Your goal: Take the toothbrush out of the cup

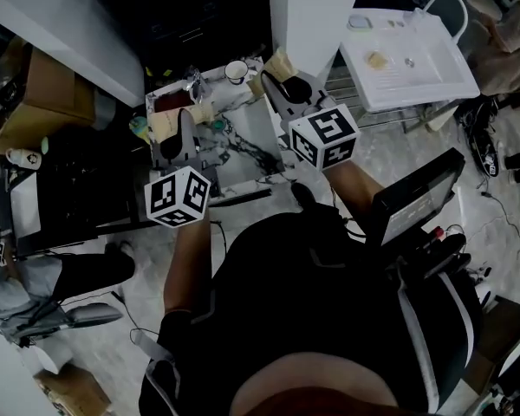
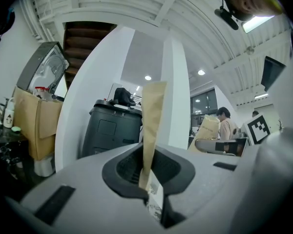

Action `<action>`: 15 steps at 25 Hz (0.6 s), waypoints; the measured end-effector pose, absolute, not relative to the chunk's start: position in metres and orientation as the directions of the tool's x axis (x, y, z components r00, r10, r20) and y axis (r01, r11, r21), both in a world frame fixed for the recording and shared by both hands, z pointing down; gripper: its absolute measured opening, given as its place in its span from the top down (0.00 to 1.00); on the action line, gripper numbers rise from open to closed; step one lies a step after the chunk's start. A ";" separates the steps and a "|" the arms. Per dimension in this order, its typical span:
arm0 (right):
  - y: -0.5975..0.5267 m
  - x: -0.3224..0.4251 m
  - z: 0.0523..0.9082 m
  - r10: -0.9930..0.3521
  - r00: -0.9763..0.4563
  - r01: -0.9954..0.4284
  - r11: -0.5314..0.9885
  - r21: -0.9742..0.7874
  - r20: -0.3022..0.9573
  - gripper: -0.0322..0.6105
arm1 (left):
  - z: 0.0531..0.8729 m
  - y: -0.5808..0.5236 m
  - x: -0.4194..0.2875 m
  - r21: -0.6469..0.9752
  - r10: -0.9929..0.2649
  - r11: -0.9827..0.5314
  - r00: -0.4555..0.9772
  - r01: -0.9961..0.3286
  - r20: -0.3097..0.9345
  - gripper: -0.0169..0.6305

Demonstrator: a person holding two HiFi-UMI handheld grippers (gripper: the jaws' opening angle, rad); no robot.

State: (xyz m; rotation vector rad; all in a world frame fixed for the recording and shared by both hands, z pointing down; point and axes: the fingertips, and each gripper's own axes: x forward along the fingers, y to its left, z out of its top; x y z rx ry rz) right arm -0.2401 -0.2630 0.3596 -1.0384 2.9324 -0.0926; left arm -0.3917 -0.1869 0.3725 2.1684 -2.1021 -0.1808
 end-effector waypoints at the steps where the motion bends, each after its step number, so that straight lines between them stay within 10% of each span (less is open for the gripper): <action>1: -0.260 -0.241 0.358 -0.626 -0.780 -0.624 0.779 -0.064 -0.011 0.87 | 0.371 -0.185 -0.392 0.169 -1.000 -0.028 0.027 -0.985 -0.007 0.93; 15: -0.250 -0.240 0.357 -0.623 -0.782 -0.623 0.782 -0.034 0.004 0.87 | 0.362 -0.175 -0.381 0.167 -0.999 -0.046 0.040 -0.985 -0.034 0.93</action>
